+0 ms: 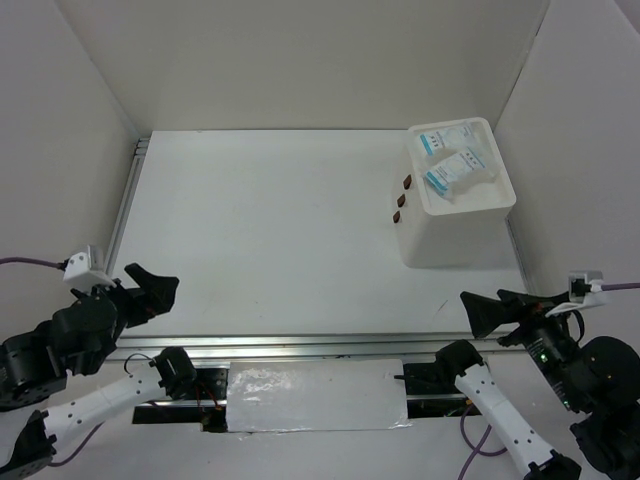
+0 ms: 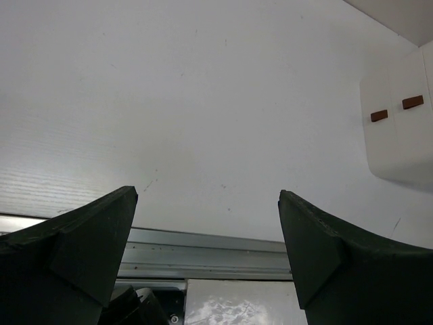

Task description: Organize the makeup

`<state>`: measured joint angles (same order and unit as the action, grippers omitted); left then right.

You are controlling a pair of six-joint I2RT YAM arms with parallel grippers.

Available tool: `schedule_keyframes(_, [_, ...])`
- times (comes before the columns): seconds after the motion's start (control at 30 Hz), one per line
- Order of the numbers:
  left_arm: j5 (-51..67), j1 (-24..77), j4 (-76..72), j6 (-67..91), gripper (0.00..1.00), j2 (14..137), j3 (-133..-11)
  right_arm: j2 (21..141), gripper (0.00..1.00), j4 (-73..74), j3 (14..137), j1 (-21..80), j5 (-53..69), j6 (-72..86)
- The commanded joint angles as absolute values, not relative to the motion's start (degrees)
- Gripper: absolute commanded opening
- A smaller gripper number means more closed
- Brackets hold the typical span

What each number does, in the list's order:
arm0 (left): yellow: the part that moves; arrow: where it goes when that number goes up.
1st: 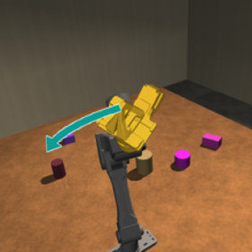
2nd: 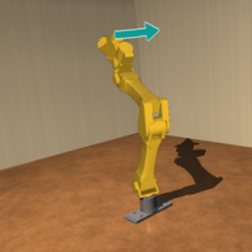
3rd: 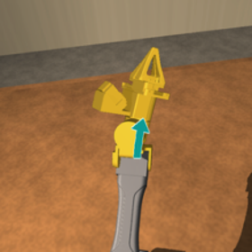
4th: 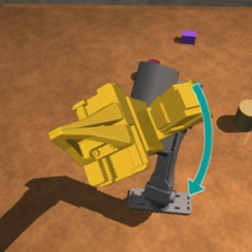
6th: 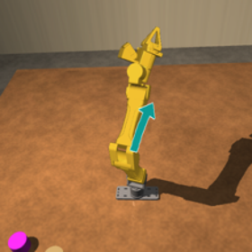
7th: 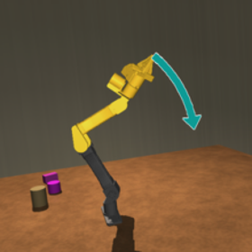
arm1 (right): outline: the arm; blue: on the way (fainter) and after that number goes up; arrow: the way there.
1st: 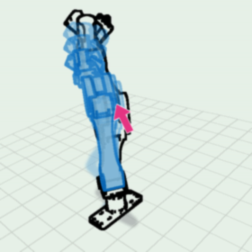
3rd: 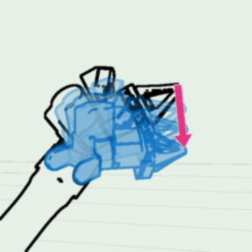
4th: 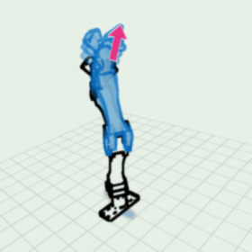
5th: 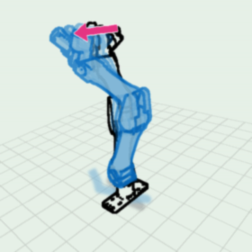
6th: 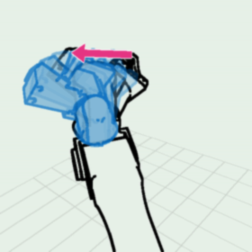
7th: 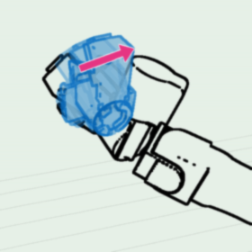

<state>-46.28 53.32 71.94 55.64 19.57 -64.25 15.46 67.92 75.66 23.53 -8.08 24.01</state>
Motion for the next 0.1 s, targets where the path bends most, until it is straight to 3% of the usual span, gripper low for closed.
schedule_keyframes(0.0, [-46.4, 53.1, 70.1, 55.3, 0.99, 20.1, -64.2, 14.5, 1.0, 68.5, 77.0, 23.7, -7.6, 22.5])
schedule_keyframes(0.07, [-46.4, 53.1, 70.1, 55.3, 1.0, 19.7, -64.2, 14.5, 1.0, 68.3, 77.0, 23.8, -6.6, 22.3])
